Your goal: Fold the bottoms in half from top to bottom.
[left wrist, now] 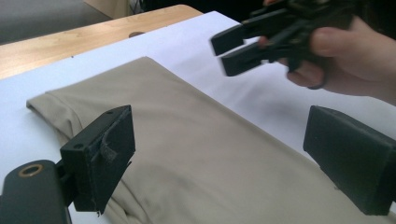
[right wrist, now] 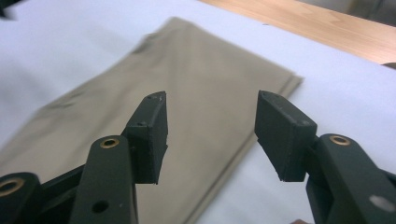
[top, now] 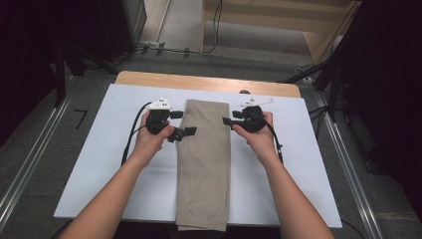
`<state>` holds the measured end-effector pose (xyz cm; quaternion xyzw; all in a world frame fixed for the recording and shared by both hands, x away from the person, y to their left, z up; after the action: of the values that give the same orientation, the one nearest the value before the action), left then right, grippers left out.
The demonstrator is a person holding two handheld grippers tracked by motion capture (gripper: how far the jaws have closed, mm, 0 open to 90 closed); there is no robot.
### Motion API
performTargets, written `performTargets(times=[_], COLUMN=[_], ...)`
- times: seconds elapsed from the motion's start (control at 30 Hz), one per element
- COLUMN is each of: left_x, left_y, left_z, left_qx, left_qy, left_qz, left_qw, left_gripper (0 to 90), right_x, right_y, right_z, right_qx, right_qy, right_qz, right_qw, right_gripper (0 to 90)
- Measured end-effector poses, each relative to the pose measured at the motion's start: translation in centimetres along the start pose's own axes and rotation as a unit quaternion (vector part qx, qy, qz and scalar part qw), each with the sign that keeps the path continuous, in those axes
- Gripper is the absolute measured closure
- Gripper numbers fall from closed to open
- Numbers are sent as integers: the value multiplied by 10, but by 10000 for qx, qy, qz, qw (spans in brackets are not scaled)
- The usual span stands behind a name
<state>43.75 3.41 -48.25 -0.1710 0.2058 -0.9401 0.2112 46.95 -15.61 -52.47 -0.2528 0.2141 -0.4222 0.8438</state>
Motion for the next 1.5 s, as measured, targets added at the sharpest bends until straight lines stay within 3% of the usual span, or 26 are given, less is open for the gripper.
performTargets(times=[0.1,0.2,0.27,0.4,0.47,0.67,0.8,0.93,1.07,1.23,1.37,1.5], left_x=[-6,-11,-16,-23,-25,-40,-55,-75,-97,-118,-131,-137], left_y=[4,3,-1,-9,-11,-5,11,30,45,58,67,76], left_z=[2,-1,-3,-3,-3,-5,-5,-3,-3,-4,-7,-17], left_qx=[13,-67,-114,-65,-133,-261,-399,-614,-962,-1078,-1240,-1558], left_qy=[-129,-187,-258,-336,-320,-354,-494,-625,-721,-981,-971,-809], left_qz=[4,39,40,77,119,305,375,581,941,1087,1293,1420], left_qw=[9999,9998,9996,9994,9993,9986,9973,9945,9883,9833,9790,9742], left_gripper=[96,96,96,97,97,104,110,142,173,243,272,299], right_x=[22,44,52,64,68,68,66,57,56,55,56,57], right_y=[24,45,58,74,79,85,84,85,86,86,86,86], right_z=[4,4,4,4,5,9,8,7,5,5,5,5], right_qx=[-158,-264,-315,-489,-486,-546,-519,-509,-388,-386,-391,-419], right_qy=[109,190,309,326,431,242,610,441,489,487,475,704], right_qz=[-160,-500,-451,-628,-622,-621,-556,-479,-419,-416,-385,-264], right_qw=[9997,9982,9980,9963,9959,9963,9952,9966,9972,9972,9974,9963], right_gripper=[442,455,476,503,503,519,627,802,811,823,824,823])
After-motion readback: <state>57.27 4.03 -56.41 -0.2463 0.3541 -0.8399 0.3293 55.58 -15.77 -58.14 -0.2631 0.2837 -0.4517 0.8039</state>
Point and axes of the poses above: each handheld gripper's, and its own axes: y roughly forward along the jaws, z roughly out of its top, x roughly to its right, the point moved 9 cm from there along y, roughly forward along the jaws
